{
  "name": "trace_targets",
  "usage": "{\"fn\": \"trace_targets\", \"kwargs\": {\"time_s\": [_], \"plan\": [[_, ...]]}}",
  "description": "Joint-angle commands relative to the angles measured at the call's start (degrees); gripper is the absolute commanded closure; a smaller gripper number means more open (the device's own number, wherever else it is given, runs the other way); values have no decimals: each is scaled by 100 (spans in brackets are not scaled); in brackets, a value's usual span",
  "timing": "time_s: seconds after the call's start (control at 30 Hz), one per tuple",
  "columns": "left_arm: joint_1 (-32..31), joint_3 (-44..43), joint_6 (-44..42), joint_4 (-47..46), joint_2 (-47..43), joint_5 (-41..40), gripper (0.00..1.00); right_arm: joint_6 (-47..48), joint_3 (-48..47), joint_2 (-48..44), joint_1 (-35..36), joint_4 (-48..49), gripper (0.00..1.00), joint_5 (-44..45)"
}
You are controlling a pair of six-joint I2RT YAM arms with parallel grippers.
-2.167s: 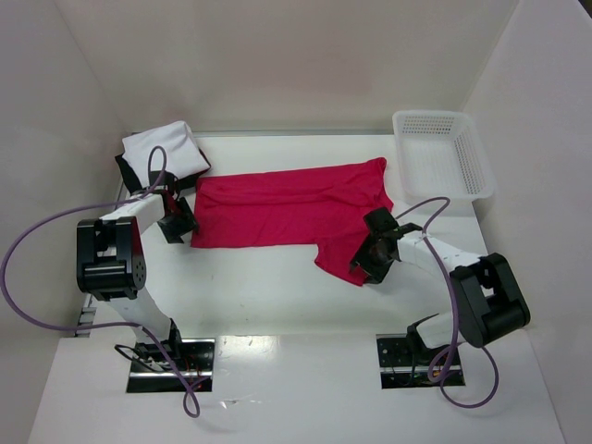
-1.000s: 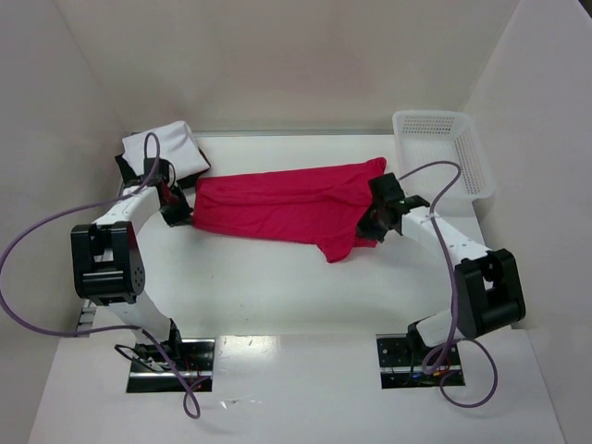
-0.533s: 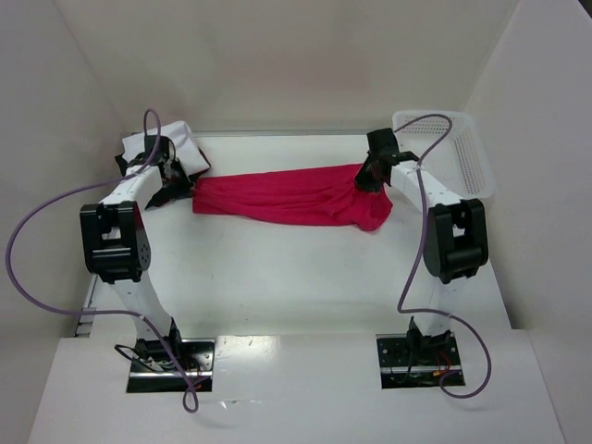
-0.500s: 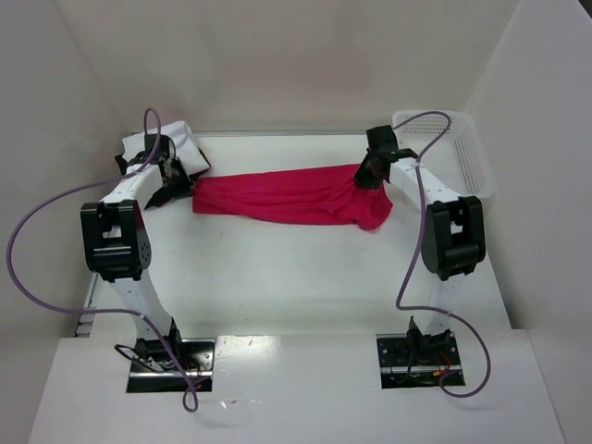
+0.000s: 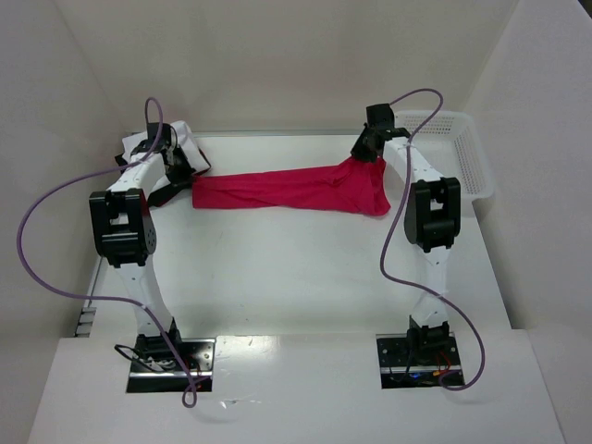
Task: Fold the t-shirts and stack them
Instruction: Fold the other side of the tshirt into a rectangle
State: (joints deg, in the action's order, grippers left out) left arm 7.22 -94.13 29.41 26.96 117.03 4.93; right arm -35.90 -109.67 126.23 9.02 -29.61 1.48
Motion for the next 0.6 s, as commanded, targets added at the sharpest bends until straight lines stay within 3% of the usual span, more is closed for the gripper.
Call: {"fn": "trace_targets", "kwargs": {"time_s": [0.0, 0.03, 0.07, 0.1, 0.13, 0.17, 0.2, 0.23, 0.3, 0.33, 0.43, 0.57], "plan": [[33, -246, 118, -7, 337, -1, 100, 206, -678, 489, -93, 130, 92, -165], [33, -316, 170, -7, 407, -1, 100, 206, -862, 577, -93, 130, 90, -252], [33, -317, 170, 46, 408, -1, 87, 206, -959, 726, -93, 130, 84, -253], [33, -317, 170, 46, 408, -1, 62, 258, -1021, 788, -93, 130, 77, -253], [33, -317, 170, 46, 408, -1, 52, 320, -1082, 789, -93, 130, 66, -323], [33, -169, 170, -15, 295, -1, 37, 320, -1083, 858, -93, 130, 21, -323], [33, -167, 170, -15, 224, -1, 37, 373, -1083, 859, -93, 130, 21, -323], [33, -54, 223, -85, 84, -1, 26, 425, -1135, 859, -93, 130, 8, -323], [33, 25, 223, -86, -144, -1, 22, 479, -1285, 806, -93, 130, 0, -323], [33, 226, 171, -86, -337, 208, 17, 592, -1564, 754, -93, 78, 0, -323], [33, 656, 118, -86, -760, 403, 16, 645, -1707, 526, -93, 16, 0, -524], [-80, 1395, 118, -86, -1296, 474, 14, 777, -874, -106, -93, 16, 0, -631]]}}
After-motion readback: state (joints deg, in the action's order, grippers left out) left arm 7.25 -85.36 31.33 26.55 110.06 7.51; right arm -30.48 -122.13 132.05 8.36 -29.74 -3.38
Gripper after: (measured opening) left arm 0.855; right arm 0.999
